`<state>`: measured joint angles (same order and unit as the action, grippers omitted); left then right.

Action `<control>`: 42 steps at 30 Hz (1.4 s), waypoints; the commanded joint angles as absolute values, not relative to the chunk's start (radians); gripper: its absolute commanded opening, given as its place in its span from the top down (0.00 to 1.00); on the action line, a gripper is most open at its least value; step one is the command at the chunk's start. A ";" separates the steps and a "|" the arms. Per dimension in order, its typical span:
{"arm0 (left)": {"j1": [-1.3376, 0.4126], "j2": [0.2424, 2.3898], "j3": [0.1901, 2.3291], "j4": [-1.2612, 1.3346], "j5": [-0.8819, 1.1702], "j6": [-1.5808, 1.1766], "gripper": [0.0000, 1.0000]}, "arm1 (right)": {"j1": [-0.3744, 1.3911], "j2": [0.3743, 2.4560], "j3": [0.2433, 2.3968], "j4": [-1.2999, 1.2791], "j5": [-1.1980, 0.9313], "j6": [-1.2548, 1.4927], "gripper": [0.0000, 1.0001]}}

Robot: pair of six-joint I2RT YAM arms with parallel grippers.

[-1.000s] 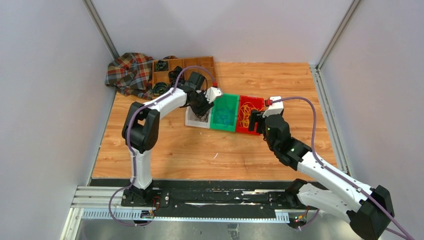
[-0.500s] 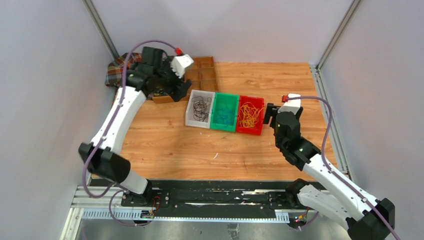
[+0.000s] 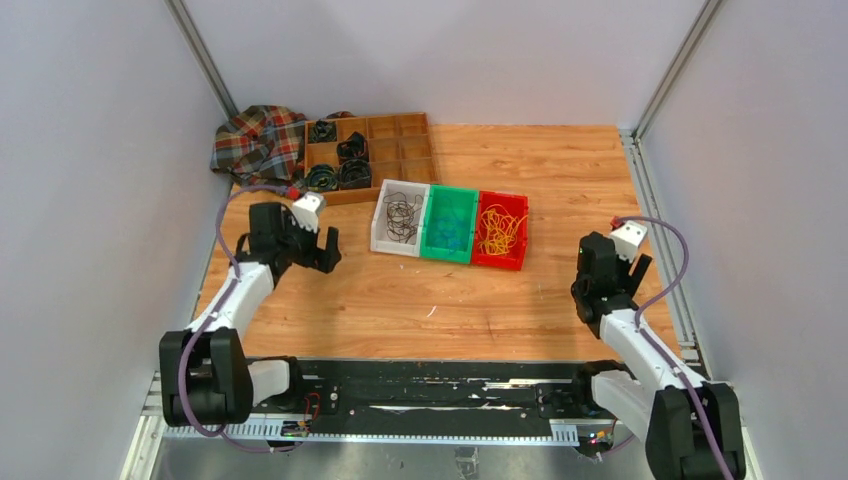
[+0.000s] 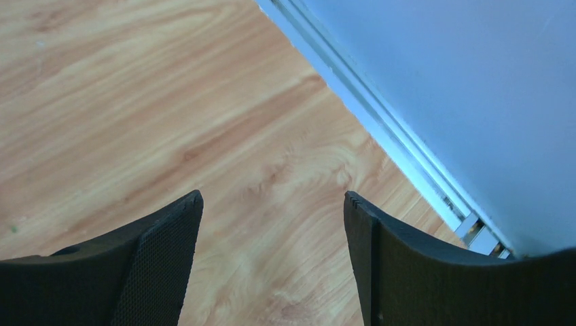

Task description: Untangle the cables

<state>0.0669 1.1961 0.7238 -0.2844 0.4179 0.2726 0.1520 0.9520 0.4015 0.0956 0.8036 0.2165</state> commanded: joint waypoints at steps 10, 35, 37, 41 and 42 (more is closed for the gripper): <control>0.070 1.348 0.258 0.985 0.305 0.034 0.02 | 0.104 1.156 0.243 0.699 0.784 0.057 0.23; 0.023 1.374 0.178 1.123 0.200 0.058 0.02 | 0.050 1.397 0.234 0.988 0.177 -0.098 0.21; 0.023 1.370 0.180 1.111 0.201 0.060 0.02 | 0.051 1.396 0.233 0.990 0.176 -0.098 0.21; 0.022 1.374 0.181 1.114 0.201 0.062 0.02 | 0.051 1.396 0.233 0.991 0.176 -0.097 0.21; 0.023 1.372 0.179 1.115 0.199 0.061 0.02 | 0.051 1.396 0.233 0.991 0.176 -0.098 0.21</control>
